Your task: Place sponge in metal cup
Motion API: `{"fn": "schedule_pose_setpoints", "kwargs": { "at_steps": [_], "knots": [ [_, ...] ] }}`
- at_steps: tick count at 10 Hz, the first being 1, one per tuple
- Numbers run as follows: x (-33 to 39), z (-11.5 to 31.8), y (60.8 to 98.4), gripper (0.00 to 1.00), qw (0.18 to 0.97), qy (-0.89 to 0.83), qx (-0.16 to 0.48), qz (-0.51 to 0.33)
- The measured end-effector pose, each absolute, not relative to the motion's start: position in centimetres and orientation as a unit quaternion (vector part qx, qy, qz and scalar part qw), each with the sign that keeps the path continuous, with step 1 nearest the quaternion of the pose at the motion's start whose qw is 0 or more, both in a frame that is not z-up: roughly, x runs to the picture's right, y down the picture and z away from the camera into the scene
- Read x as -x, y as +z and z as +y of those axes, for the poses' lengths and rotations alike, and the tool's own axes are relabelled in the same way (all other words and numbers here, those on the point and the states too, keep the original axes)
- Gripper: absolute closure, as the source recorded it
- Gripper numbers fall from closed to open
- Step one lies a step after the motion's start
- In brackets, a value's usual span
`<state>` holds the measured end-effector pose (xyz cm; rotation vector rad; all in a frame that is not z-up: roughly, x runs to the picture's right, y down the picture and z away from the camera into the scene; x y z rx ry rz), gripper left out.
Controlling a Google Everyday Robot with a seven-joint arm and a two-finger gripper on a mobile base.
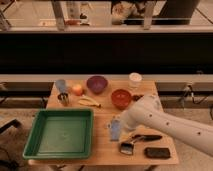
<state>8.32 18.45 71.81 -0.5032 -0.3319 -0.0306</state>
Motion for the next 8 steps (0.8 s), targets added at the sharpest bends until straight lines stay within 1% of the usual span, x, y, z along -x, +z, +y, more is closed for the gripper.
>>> {"fn": "schedule_pose_setpoints", "kwargs": {
  "at_steps": [2, 3, 5, 8],
  "knots": [
    [-8.8, 17.2, 68.8, 1.0, 0.955, -0.031, 0.24, -0.169],
    [-8.2, 16.7, 68.3, 1.0, 0.954, -0.047, 0.239, -0.174],
    [-5.7, 16.0, 68.8, 1.0, 0.949, -0.087, 0.239, -0.188],
    [1.4, 14.9, 71.6, 1.0, 0.937, -0.149, 0.237, -0.21]
  ]
}}
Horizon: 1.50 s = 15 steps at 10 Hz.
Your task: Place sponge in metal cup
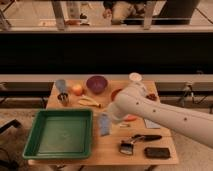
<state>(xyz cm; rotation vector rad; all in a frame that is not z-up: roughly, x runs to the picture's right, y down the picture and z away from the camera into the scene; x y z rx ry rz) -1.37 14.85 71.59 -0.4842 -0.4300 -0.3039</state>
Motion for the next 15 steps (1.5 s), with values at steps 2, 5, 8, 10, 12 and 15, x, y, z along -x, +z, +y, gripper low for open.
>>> {"fn": "schedule_pose_setpoints", "kwargs": {
  "at_steps": [2, 5, 8, 10, 12, 15],
  "knots": [
    [5.9, 13.1, 73.9, 1.0, 0.93, -0.181, 0.233, -0.22],
    [12.7, 8.1, 78.0, 1.0, 0.917, -0.239, 0.22, -0.232],
    [18.1, 5.8, 79.3, 1.0, 0.905, -0.274, 0.209, -0.249],
    [19.8, 5.8, 79.6, 1.0, 0.899, -0.291, 0.202, -0.258],
    [20.1, 6.0, 79.8, 1.0, 0.891, -0.307, 0.191, -0.273],
    [19.7, 5.3, 80.8, 1.0, 0.889, -0.299, 0.195, -0.285]
  ]
}}
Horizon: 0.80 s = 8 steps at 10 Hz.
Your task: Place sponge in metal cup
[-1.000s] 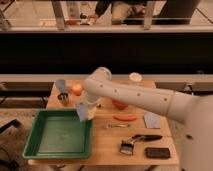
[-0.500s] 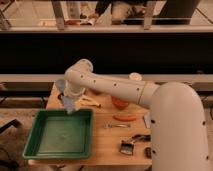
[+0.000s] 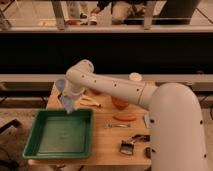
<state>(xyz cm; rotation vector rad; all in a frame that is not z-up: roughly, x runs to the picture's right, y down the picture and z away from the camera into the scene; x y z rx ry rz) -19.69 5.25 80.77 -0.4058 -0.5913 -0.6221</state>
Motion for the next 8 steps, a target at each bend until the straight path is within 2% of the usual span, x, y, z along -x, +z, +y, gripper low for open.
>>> {"fn": "schedule_pose_setpoints", "kwargs": {
  "at_steps": [8],
  "knots": [
    [18.53, 5.29, 81.62, 1.0, 0.877, -0.244, 0.242, -0.336]
  ]
}}
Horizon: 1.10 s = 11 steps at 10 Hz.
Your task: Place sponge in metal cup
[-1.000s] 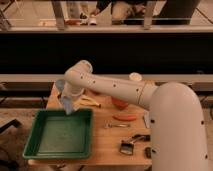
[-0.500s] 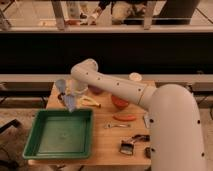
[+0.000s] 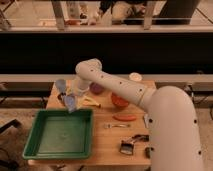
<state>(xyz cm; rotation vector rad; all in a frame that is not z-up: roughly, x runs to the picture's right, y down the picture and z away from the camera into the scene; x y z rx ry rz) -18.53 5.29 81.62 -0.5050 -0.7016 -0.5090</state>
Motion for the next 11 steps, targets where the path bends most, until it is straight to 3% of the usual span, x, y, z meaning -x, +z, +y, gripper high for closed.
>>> {"fn": "schedule_pose_setpoints", "kwargs": {
  "at_steps": [6, 11],
  "knots": [
    [18.1, 4.3, 82.5, 1.0, 0.87, -0.214, 0.25, -0.366],
    [18.9, 4.2, 83.7, 1.0, 0.888, -0.209, 0.205, -0.356]
  ]
}}
